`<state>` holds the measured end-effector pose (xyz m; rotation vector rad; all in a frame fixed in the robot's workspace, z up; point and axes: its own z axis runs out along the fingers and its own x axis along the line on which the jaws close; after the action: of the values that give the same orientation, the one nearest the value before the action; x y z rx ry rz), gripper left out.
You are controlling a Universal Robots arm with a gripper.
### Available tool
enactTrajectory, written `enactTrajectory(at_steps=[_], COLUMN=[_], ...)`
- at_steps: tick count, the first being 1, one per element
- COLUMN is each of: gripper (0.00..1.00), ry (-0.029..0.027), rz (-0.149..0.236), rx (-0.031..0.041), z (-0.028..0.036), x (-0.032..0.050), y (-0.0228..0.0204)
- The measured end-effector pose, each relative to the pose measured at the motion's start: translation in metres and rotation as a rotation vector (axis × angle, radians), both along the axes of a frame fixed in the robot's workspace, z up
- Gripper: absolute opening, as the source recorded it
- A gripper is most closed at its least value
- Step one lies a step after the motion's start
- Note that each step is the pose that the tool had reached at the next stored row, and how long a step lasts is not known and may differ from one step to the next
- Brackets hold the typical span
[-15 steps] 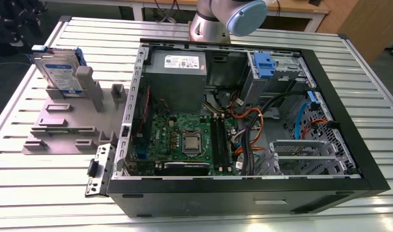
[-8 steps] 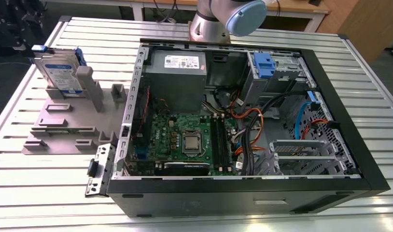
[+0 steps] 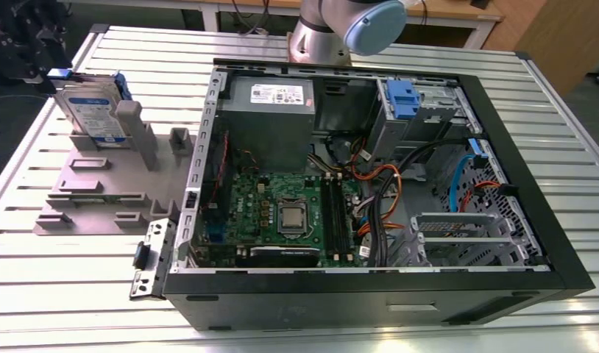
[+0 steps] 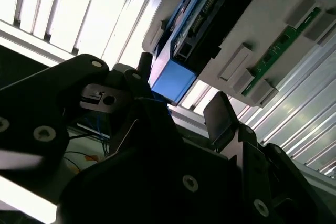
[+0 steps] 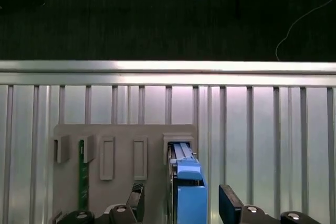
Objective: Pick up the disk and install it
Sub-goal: 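Pick up the disk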
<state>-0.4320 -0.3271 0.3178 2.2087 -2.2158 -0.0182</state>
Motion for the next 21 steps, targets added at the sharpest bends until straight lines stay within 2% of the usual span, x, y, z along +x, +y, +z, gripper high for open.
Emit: enactTrajectory(at_steps=[10,11,18,19,21], gripper=[0.65,0.58,0.56,0.49,0.49], ry=[-0.0054,-0.0057,-0.0064,-0.0066,-0.0064], rz=[0.053,0.055,0.068,0.069,0.070], rx=[-0.0017,-0.0020,-0.0021,-0.0020,-0.0021], z=[-0.0118,-0.0126,-0.0149,-0.0151,-0.0152], x=[-0.0013,-0.0014,-0.0016,-0.0016,-0.0016], y=[0.0000,0.0000,0.0010,0.0012,0.0013])
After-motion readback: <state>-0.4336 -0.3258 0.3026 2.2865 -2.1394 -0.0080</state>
